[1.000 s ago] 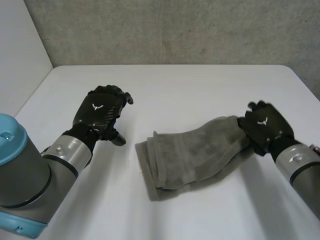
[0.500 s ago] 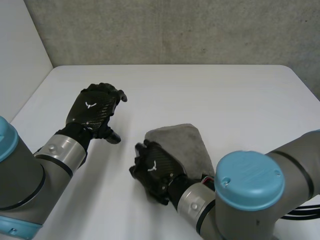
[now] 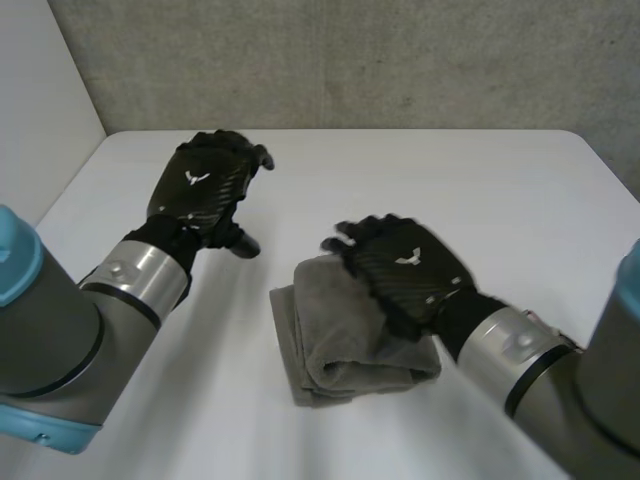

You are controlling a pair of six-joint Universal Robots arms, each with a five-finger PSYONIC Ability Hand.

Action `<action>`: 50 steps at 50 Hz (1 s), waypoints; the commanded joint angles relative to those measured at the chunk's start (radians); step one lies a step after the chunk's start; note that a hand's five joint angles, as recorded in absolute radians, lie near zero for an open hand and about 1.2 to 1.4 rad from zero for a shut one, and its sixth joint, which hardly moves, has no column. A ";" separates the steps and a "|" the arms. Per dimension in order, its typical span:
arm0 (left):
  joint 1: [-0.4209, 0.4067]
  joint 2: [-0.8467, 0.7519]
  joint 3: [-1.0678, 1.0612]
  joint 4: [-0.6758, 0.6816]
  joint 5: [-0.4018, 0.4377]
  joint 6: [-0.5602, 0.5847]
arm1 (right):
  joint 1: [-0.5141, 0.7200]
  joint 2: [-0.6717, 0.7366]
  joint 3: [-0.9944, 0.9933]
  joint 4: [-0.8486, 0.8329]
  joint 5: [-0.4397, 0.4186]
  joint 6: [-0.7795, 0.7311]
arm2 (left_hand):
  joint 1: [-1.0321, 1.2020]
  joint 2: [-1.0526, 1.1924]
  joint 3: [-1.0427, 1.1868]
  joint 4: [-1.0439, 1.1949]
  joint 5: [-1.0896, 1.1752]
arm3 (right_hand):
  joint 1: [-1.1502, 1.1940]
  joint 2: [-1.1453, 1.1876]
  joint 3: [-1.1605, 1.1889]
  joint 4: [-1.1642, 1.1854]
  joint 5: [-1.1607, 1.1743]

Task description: Fold the towel.

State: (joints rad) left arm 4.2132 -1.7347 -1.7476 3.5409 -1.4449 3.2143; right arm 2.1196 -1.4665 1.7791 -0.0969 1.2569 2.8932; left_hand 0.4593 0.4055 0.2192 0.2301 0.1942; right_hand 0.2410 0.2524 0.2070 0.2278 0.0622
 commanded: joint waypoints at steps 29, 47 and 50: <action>-0.179 -0.253 0.043 -0.108 -0.201 -0.208 | -0.158 0.442 -0.199 0.039 -0.005 0.205 | -0.078 -0.025 -0.045 -0.056 0.012 | -0.066 -0.078 -0.032 -0.053 -0.062; -0.162 -0.247 0.080 -0.103 -0.195 -0.203 | -0.084 0.437 -0.190 0.037 -0.001 0.207 | -0.078 -0.025 -0.045 -0.056 0.012 | -0.066 -0.078 -0.032 -0.053 -0.062; -0.165 -0.255 0.100 -0.106 -0.198 -0.212 | -0.084 0.428 -0.179 0.034 -0.001 0.207 | -0.078 -0.025 -0.045 -0.056 0.012 | -0.066 -0.078 -0.032 -0.053 -0.062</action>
State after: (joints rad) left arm 4.0555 -1.9839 -1.6967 3.4361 -1.6449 3.0171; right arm 2.0339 -1.0265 1.5852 -0.0600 1.2552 3.1016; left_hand 0.4598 0.4055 0.2192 0.2301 0.2008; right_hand 0.2277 0.2523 0.2069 0.2277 0.0622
